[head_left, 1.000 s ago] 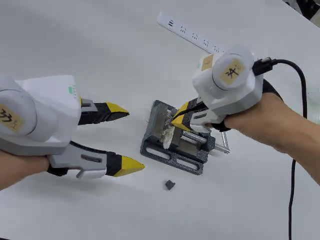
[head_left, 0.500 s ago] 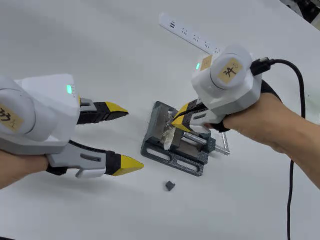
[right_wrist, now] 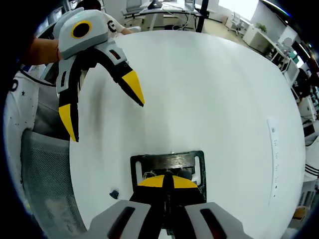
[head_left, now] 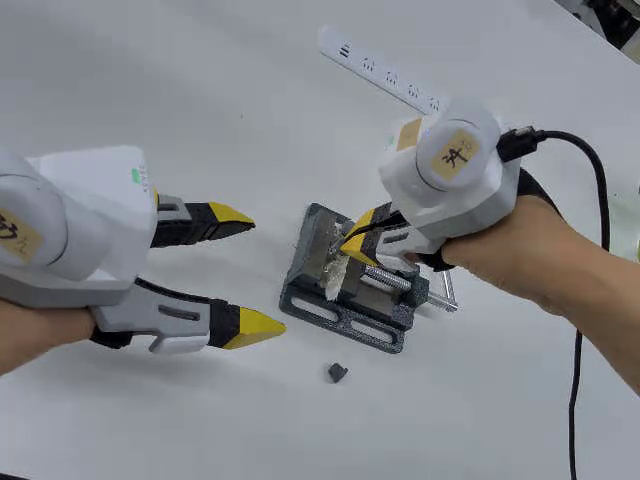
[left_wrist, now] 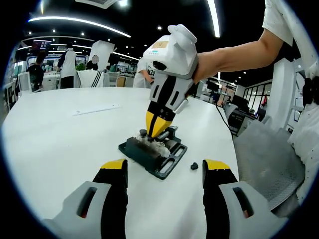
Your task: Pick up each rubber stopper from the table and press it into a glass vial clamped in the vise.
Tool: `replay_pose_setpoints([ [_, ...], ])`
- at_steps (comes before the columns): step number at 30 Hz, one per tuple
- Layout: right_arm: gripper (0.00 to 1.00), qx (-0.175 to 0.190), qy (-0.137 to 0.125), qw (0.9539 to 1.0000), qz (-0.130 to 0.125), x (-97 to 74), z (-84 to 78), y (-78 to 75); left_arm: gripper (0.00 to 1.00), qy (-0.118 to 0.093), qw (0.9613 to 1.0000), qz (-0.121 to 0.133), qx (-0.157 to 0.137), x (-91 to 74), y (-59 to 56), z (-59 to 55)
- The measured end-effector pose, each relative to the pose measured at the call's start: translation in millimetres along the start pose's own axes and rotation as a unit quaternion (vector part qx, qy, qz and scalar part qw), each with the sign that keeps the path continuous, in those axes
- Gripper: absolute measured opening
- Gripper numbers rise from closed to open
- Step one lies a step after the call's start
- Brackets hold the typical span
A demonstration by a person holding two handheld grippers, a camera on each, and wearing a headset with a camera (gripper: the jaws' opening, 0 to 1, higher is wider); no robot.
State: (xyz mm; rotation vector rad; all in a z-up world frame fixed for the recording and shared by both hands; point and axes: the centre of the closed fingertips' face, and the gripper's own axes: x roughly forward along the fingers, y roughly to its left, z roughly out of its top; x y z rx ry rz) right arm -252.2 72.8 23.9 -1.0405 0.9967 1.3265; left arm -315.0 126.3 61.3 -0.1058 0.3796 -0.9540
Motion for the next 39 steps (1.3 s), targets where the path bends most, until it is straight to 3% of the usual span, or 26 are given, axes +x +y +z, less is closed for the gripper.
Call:
replay_pose_setpoints([
  [21,0.00,-0.016,0.014,0.9998,-0.004,1.0,-0.7,1.1,0.59,-0.001,1.0000,-0.002,0.004,0.2,-1.0,0.6],
  [39,0.00,-0.014,-0.020,0.9994,-0.024,-1.6,1.3,1.9,0.59,0.009,0.9999,0.001,0.011,-6.3,-5.5,2.8],
])
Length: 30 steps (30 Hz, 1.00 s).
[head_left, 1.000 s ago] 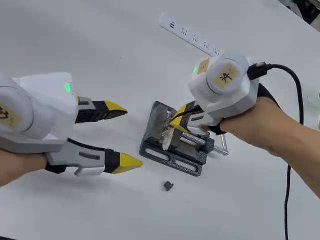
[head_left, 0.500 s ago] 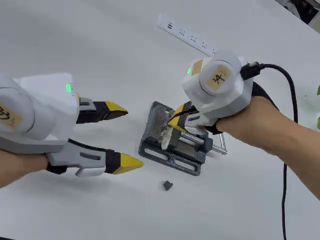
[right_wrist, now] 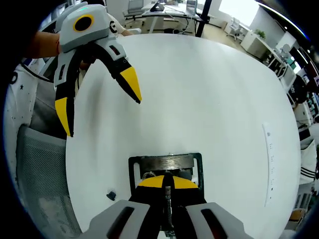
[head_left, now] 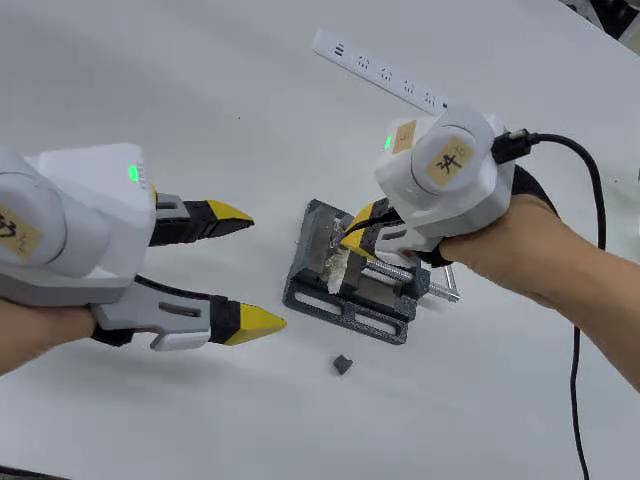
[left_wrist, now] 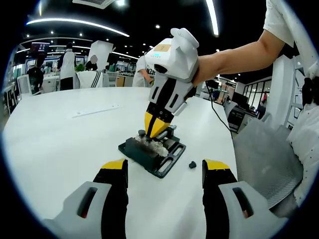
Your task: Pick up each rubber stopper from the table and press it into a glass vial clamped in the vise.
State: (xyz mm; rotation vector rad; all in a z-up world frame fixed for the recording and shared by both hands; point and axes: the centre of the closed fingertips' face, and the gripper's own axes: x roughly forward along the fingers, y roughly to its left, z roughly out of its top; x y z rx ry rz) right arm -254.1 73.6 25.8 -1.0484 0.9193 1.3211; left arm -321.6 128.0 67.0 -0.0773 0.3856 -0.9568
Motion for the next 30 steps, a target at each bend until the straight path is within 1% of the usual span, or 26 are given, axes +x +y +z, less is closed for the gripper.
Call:
replay_pose_setpoints([
  [4,0.00,0.013,-0.008,0.9999,0.000,0.4,-0.7,-0.1,0.59,0.002,1.0000,-0.001,0.001,-0.5,-1.7,0.5],
  [9,0.00,0.008,-0.019,0.9998,-0.008,-0.3,-1.0,1.3,0.59,0.005,1.0000,-0.003,0.004,-1.2,-4.3,2.2],
  [12,0.00,0.022,-0.028,0.9993,-0.010,-0.6,-0.9,0.6,0.59,0.009,0.9999,-0.004,0.007,-2.1,-4.0,1.5],
  [14,0.00,0.031,-0.035,0.9989,-0.008,-1.0,-1.7,-2.8,0.59,0.010,0.9999,-0.005,0.009,-2.3,-4.9,2.8],
  [17,0.00,0.044,-0.041,0.9982,-0.008,-1.8,-0.1,-1.6,0.59,0.014,0.9998,-0.005,0.012,-2.5,-5.6,3.7],
  [25,0.01,0.048,-0.049,0.9976,-0.015,-2.8,-0.7,-4.2,0.58,0.018,0.9997,-0.005,0.014,-3.5,-5.9,5.2],
  [27,0.01,0.048,-0.049,0.9975,-0.016,-4.3,-1.9,-4.4,0.58,0.020,0.9997,-0.005,0.015,-3.6,-6.2,5.6],
  [30,0.02,0.054,-0.057,0.9967,-0.020,-8.4,-2.9,-4.0,0.58,0.022,0.9996,-0.006,0.017,-4.0,-6.8,6.3],
])
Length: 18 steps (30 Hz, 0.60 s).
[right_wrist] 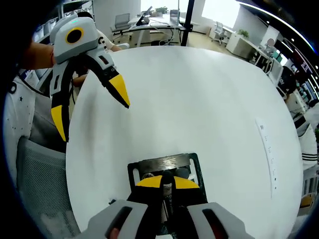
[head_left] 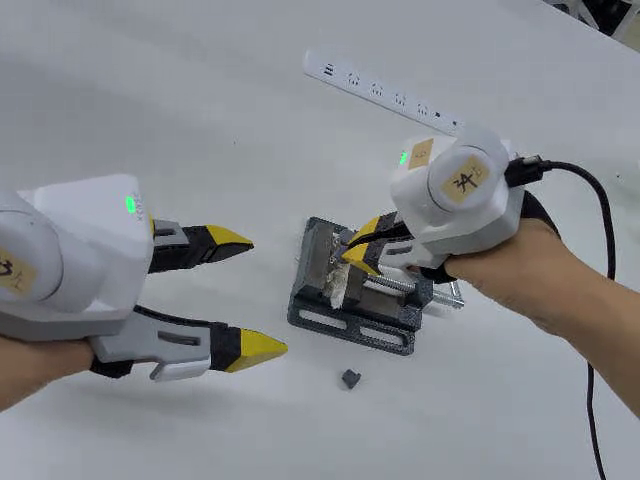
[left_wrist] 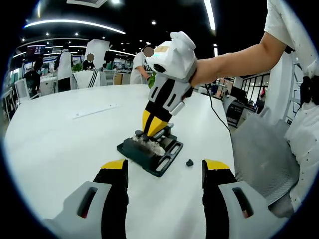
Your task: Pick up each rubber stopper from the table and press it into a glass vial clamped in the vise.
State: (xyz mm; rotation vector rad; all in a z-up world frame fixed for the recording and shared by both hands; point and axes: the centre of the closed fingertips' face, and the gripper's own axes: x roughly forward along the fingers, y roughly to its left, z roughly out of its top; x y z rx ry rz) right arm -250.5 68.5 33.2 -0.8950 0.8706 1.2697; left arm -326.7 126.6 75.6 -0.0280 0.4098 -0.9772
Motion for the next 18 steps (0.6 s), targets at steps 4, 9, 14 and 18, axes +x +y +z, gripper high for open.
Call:
replay_pose_setpoints([
  [4,0.03,0.006,-0.010,0.9999,-0.006,-5.3,-1.0,-0.7,0.59,0.002,1.0000,0.000,0.002,0.2,0.0,0.5],
  [9,0.08,0.023,-0.030,0.9992,-0.014,-14.8,-1.1,-0.8,0.59,0.006,1.0000,0.000,0.007,-0.4,-0.7,1.9],
  [14,0.14,0.034,-0.043,0.9982,-0.026,-22.4,-6.4,-0.9,0.60,0.010,0.9999,0.000,0.012,-2.3,-0.4,1.6],
  [18,0.18,0.048,-0.055,0.9968,-0.032,-28.6,-10.1,0.9,0.61,0.014,0.9998,0.001,0.015,-3.1,-1.1,2.4],
])
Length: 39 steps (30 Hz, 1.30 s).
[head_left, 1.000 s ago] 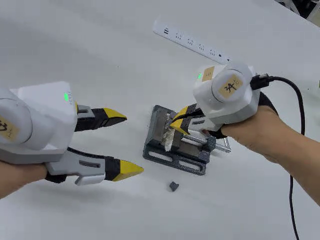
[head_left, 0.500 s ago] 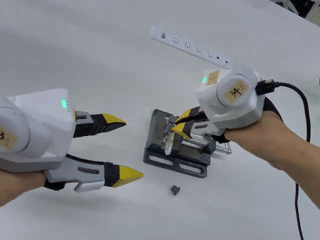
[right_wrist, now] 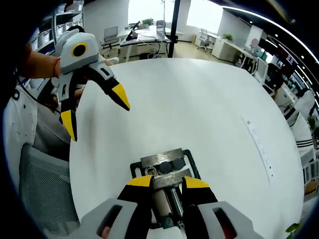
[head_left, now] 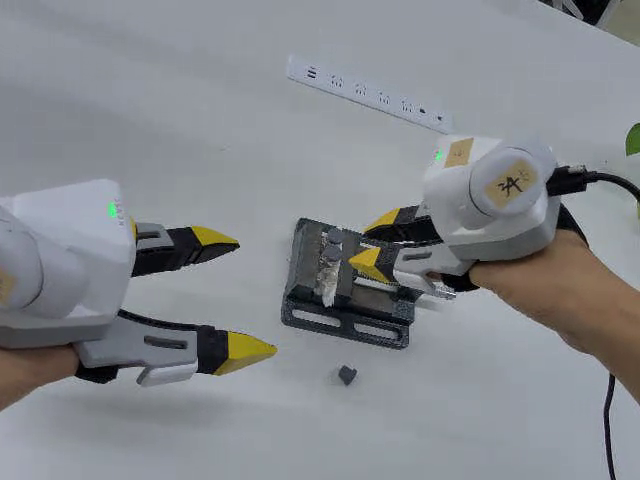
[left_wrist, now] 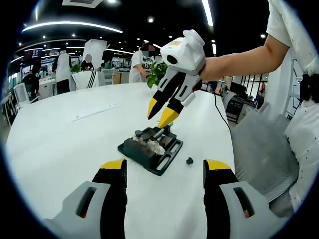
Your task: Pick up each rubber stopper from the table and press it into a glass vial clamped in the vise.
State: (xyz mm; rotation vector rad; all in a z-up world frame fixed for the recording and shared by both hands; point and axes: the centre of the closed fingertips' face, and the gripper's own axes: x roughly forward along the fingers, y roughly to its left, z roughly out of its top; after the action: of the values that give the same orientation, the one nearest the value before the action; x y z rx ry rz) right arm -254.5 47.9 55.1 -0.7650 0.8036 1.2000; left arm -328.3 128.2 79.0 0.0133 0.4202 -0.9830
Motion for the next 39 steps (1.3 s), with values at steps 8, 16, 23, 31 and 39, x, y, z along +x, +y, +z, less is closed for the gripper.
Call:
replay_pose_setpoints([
  [8,0.27,0.018,-0.019,0.9996,-0.014,-13.2,-8.1,3.8,0.63,0.005,1.0000,0.002,0.007,-2.4,-1.6,1.4],
  [16,0.35,0.048,-0.044,0.9974,-0.031,-26.1,-20.0,7.4,0.65,0.013,0.9998,0.002,0.015,-6.1,-4.9,2.7],
  [23,0.44,0.078,-0.069,0.9936,-0.043,-34.2,-33.9,10.5,0.70,0.016,0.9997,0.001,0.018,-9.2,-4.3,4.7],
  [31,0.56,0.106,-0.096,0.9887,-0.047,-40.5,-50.7,25.2,0.77,0.021,0.9994,-0.009,0.026,-8.1,-9.7,4.9],
  [39,0.70,0.124,-0.116,0.9845,-0.043,-39.4,-66.6,46.7,0.82,0.034,0.9988,-0.017,0.032,-7.3,-14.3,1.0],
])
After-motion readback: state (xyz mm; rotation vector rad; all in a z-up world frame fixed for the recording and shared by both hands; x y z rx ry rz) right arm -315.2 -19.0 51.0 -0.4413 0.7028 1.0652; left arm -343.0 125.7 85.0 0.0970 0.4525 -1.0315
